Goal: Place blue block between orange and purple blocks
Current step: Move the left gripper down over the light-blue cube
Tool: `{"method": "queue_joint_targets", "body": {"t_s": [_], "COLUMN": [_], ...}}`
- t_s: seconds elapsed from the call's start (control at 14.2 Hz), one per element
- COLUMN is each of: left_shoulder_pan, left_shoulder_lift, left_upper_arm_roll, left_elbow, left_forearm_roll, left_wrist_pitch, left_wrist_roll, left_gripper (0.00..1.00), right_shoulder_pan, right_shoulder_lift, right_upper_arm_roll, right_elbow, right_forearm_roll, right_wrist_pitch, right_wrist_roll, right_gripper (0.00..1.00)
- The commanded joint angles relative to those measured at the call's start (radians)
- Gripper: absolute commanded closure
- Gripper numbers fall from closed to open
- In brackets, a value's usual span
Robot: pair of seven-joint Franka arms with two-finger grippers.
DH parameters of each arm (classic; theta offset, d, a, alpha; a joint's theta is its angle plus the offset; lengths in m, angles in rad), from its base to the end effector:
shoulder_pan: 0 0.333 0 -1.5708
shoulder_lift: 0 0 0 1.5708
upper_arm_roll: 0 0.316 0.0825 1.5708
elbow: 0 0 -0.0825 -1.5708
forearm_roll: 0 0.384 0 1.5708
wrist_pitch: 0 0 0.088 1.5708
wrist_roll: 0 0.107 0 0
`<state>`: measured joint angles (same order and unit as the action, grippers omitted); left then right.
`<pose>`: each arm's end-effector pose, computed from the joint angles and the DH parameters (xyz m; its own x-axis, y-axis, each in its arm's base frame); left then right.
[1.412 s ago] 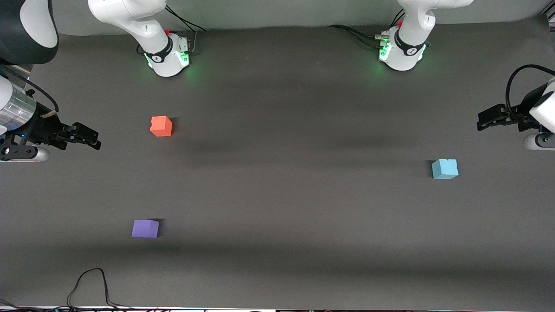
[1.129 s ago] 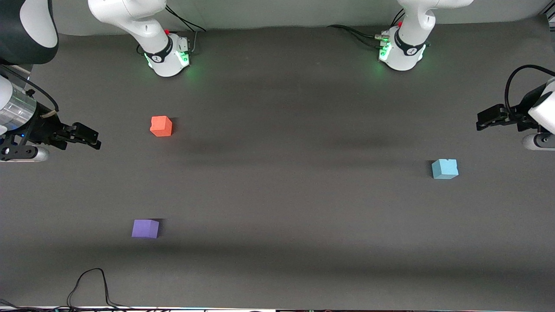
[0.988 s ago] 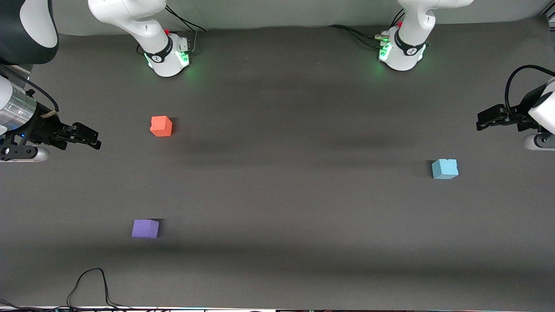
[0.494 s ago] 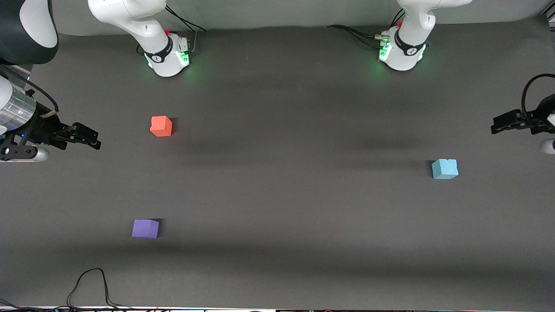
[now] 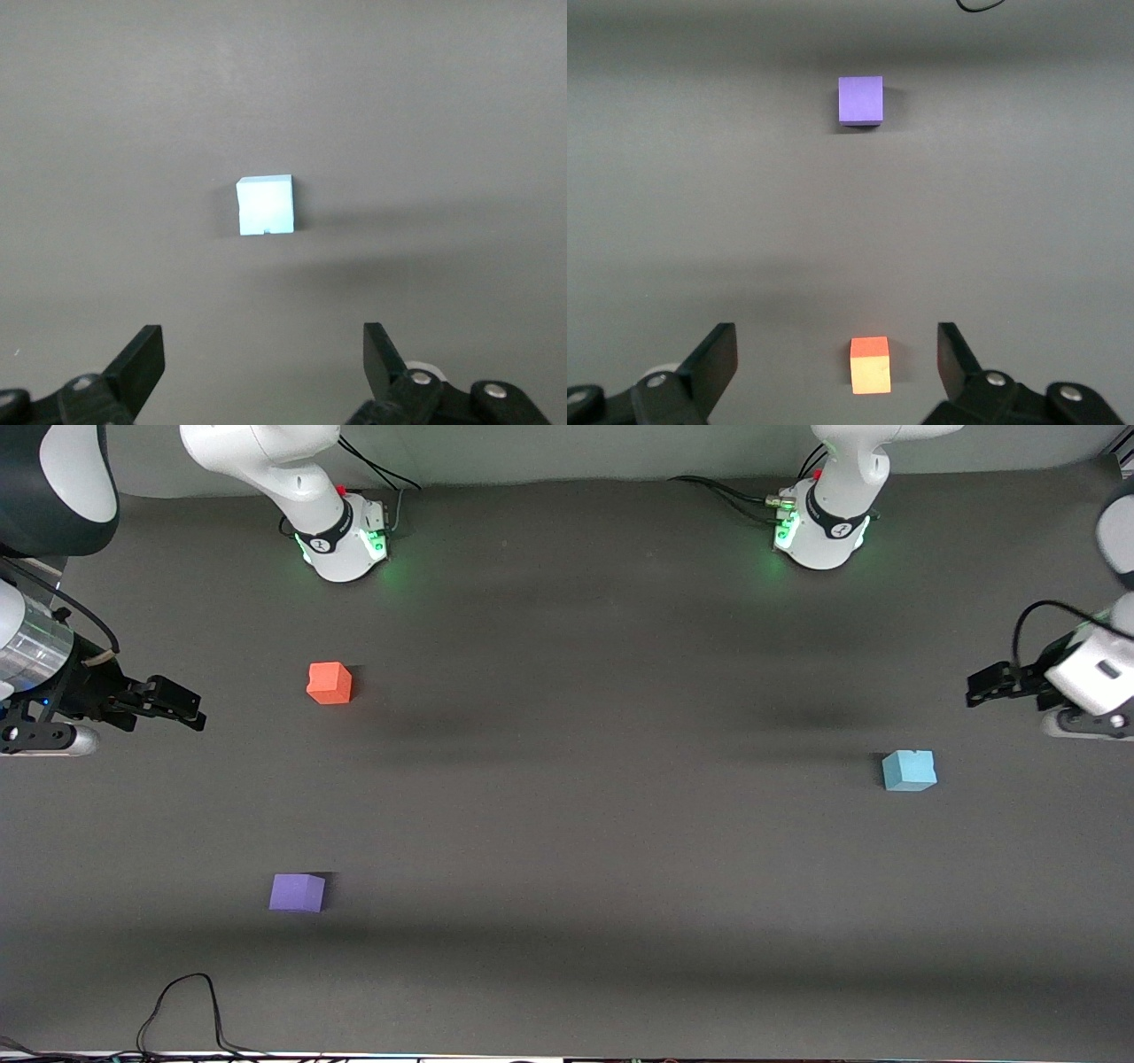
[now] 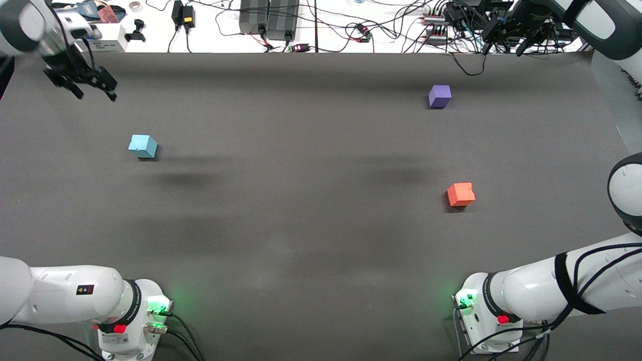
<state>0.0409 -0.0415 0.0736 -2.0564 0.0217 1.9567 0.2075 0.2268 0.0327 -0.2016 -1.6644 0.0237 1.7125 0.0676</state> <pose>0.5295 0.0627 0.4497 0.9930 -0.1014 -0.0605 -0.1019 -0.9948 -0.0042 0.5733 0.0183 0.5744 0.9989 -0.0455 0.0149 -0.0452 -0.9988 -0.0180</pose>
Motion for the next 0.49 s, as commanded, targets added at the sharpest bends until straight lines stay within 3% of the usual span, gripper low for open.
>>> {"method": "queue_joint_targets", "body": {"t_s": [0.0,0.42], "left_shoulder_pan": [-0.006,-0.006], "left_shoulder_lift": [0.012,0.228], "left_upper_arm_roll": [0.002,0.002], "left_elbow": [-0.134,-0.175], "left_forearm_roll": [0.014,0.014], "left_wrist_pitch": [0.178,0.462], "left_wrist_roll": [0.032,0.032], "left_gripper": [0.0,0.0], "right_shoulder_pan": [0.005,0.005], "right_shoulder_lift": [0.006,0.004], "right_upper_arm_roll": [-0.004,-0.004], "right_elbow": [0.015,0.015], "right_forearm_roll": [0.002,0.002], "right_wrist_pitch": [-0.008,-0.008], "right_wrist_roll": [0.02,0.02], "right_gripper": [0.0,0.0]}}
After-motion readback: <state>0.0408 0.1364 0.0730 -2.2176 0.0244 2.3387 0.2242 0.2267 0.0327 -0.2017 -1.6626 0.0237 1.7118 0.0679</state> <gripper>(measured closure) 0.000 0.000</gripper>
